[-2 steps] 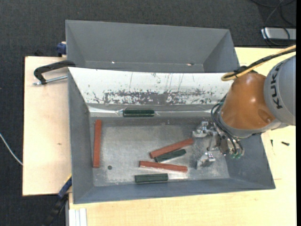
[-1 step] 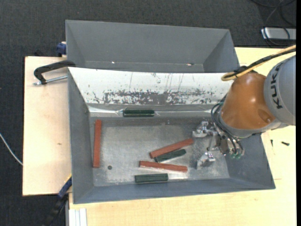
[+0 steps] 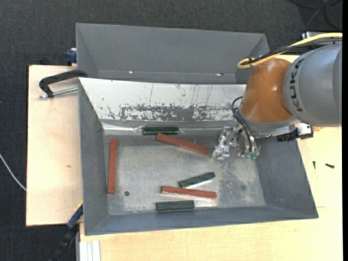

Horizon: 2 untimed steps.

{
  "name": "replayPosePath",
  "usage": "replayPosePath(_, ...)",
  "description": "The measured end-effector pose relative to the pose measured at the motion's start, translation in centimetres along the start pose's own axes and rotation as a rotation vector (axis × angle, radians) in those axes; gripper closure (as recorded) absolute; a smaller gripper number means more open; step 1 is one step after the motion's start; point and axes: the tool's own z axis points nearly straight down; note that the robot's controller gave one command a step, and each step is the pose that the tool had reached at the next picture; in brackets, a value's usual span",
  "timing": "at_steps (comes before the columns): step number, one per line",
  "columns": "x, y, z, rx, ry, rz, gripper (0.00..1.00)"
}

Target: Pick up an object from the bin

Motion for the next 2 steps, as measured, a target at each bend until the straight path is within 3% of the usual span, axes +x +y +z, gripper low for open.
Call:
replayPosePath(1,-0.21,0.01,0.23,-0.001,-0.016,0.002,0.0)
replayPosePath(2,-0.21,0.01,0.23,-0.001,-0.016,0.002,0.0)
